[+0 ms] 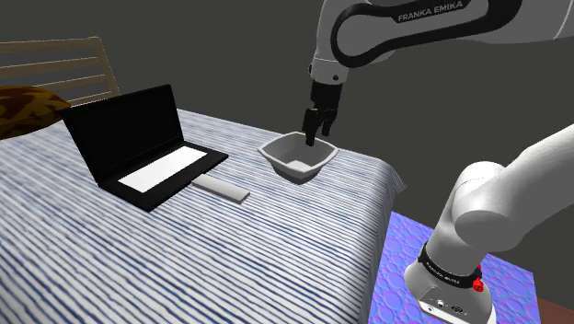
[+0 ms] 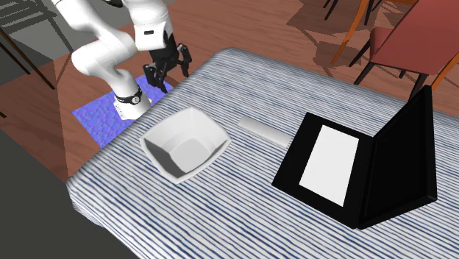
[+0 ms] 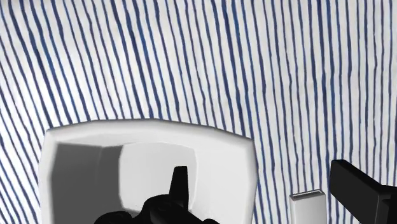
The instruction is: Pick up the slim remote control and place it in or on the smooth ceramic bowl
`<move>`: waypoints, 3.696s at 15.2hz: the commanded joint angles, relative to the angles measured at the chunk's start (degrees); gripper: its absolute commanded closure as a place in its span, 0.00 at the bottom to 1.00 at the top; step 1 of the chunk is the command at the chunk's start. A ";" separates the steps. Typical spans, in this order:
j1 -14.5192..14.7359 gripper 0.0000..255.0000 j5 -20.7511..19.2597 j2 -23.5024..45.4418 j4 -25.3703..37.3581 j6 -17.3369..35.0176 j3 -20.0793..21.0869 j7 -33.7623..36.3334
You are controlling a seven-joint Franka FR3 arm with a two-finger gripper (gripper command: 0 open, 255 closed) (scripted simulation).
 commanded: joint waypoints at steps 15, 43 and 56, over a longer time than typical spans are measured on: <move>3.23 0.00 -3.96 34.49 21.79 11.70 8.02 13.72; 8.59 1.00 -10.35 62.32 46.37 13.42 7.80 21.36; 8.51 1.00 -10.03 60.75 47.85 10.39 7.99 21.21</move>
